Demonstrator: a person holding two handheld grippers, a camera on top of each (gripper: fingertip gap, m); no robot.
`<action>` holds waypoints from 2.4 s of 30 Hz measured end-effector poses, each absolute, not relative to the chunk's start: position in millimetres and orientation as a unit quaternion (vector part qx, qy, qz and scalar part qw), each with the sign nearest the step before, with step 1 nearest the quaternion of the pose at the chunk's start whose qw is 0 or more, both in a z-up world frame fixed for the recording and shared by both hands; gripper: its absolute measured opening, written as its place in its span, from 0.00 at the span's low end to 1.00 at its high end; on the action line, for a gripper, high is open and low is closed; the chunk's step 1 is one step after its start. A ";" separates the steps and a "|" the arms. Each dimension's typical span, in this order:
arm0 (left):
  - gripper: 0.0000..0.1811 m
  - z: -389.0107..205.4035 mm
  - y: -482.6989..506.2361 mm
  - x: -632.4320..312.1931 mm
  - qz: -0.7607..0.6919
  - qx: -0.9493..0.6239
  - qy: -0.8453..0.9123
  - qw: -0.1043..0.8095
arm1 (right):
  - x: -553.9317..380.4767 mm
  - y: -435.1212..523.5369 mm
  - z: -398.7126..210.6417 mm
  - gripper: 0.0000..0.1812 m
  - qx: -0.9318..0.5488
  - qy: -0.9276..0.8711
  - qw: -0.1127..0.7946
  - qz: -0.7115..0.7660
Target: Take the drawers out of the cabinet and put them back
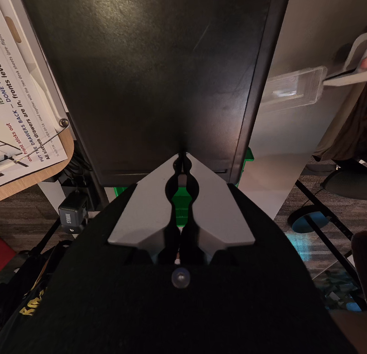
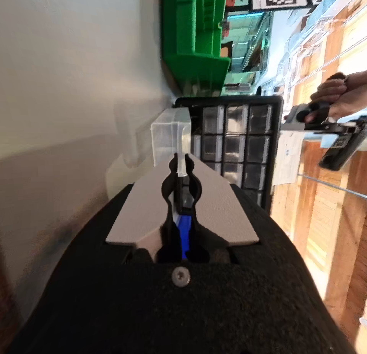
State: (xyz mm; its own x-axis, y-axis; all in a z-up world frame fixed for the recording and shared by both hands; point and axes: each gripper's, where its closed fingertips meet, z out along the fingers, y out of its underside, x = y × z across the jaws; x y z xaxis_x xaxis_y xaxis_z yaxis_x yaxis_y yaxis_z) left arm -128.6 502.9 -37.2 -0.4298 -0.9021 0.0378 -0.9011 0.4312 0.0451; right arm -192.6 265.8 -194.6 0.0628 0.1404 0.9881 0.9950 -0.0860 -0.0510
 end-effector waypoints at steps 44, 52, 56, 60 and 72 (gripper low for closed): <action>0.00 -36.9 503.2 -128.0 0.007 0.538 -0.842 0.035 | -94.4 202.6 -160.3 0.36 -0.878 -0.052 0.476 -0.022; 0.00 -36.9 503.4 -128.1 0.003 0.538 -0.842 0.036 | 53.1 165.1 -75.0 0.36 -0.857 0.013 0.490 -0.161; 0.00 -36.9 503.4 -128.4 -0.011 0.534 -0.844 0.039 | 125.5 171.8 -87.8 0.36 -0.880 0.011 0.443 -0.172; 0.00 -36.9 503.4 -128.4 -0.012 0.537 -0.842 0.047 | 177.4 216.0 -112.1 0.36 -0.916 -0.073 0.366 -0.147; 0.00 -37.0 503.0 -128.3 0.026 0.552 -0.831 0.053 | 241.6 324.5 -166.6 0.36 -0.911 -0.386 0.127 -0.070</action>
